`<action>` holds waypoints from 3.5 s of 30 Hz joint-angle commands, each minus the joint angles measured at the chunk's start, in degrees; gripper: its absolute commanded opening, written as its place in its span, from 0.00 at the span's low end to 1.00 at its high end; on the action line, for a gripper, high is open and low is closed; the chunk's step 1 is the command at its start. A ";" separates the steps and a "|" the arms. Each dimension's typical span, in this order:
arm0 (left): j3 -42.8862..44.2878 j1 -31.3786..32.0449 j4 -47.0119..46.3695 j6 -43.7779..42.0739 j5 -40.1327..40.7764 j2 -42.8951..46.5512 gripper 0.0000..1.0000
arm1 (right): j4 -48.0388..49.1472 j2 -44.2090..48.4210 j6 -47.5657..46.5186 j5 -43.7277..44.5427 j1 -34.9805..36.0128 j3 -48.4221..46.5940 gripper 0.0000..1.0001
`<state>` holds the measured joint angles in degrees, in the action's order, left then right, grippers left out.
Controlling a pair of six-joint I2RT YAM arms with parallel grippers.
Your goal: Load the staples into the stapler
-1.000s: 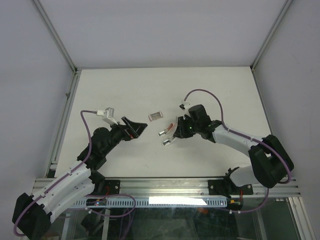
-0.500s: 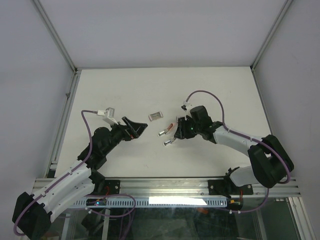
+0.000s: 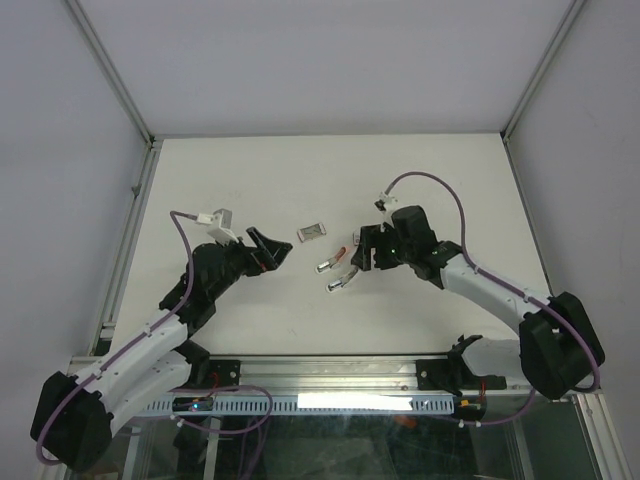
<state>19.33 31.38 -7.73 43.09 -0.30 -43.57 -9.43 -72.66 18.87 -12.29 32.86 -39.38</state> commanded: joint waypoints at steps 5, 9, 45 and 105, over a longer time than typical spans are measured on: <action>4.43 -12.80 -7.47 -4.16 -8.60 -11.03 0.99 | -4.92 1.46 0.48 11.26 0.99 -12.90 0.69; -0.71 -13.41 -13.77 -6.47 -2.39 -9.40 0.99 | -2.04 -2.67 -1.22 12.27 4.68 -16.72 0.64; -7.58 -13.44 -23.21 -16.83 -1.78 -8.32 0.99 | -4.37 -49.18 -2.43 10.05 8.33 -50.49 0.43; 7.41 -11.24 -32.79 -13.05 -14.75 -37.04 0.96 | -2.36 -31.19 0.01 9.72 10.42 -35.89 0.48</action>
<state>21.45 19.62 -34.41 30.44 -13.85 -76.71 -13.63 -107.46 15.59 -4.54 43.86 -78.13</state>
